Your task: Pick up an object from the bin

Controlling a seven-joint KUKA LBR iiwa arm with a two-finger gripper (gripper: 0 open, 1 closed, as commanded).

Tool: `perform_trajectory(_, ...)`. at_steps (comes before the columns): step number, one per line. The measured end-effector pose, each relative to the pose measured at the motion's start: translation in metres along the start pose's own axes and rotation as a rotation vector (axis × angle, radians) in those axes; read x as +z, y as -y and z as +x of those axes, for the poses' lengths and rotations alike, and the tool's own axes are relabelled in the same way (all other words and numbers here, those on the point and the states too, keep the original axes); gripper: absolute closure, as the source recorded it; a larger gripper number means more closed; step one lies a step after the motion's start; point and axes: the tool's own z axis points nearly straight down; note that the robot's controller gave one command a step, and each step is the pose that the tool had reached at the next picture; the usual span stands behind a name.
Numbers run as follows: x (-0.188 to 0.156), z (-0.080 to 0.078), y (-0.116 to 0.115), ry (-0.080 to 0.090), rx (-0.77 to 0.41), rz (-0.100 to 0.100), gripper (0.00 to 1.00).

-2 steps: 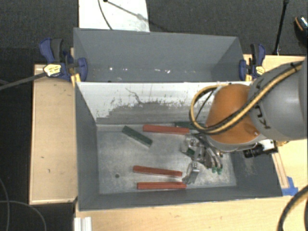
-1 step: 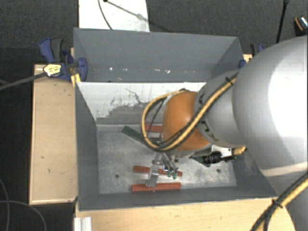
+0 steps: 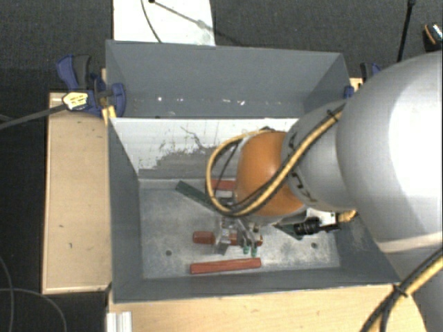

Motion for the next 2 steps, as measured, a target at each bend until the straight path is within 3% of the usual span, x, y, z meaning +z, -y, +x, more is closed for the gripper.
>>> perform_trajectory(1,0.000,0.005,-0.018,0.001,0.000,-0.001,1.00)
perform_trajectory(2,-0.138,-0.001,-0.048,0.007,0.004,-0.004,1.00)
